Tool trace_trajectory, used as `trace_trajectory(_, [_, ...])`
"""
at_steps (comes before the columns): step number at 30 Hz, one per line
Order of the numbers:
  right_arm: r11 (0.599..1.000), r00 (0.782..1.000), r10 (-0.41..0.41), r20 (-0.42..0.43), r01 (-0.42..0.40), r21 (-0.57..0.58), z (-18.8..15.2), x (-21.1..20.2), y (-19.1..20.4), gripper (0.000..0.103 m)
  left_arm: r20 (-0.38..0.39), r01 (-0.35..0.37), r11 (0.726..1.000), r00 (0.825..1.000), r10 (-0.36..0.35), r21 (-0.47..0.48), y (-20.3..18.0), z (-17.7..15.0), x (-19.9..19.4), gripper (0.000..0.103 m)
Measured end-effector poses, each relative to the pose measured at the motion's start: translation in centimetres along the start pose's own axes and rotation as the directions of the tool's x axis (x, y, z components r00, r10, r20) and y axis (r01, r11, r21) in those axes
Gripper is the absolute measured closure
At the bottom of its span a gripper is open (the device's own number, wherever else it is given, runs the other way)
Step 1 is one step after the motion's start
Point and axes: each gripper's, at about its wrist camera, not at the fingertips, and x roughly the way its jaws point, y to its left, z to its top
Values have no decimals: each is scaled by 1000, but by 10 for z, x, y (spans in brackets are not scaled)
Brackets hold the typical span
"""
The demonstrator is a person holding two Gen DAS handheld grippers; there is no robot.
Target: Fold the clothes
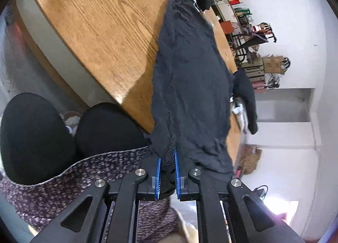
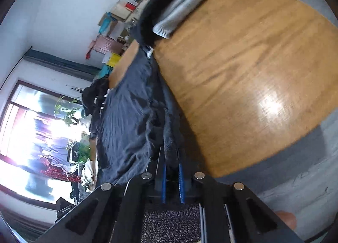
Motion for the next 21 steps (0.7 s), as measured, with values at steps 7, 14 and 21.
trace_trajectory(7, [996,999,46,15,-45,-81,43,22,37,92,45,97,994,994,-95,-51,-20,46,10,92])
trace_trajectory(14, [992,999,32,35,-27,-126,99,76,63,92,43,85,989,996,-81,-122,-32,117,49,92])
trace_trajectory(21, [996,1000,-28,4,28,-82,123,127,50,88,20,32,982,999,-28,-189,-19,144,79,92])
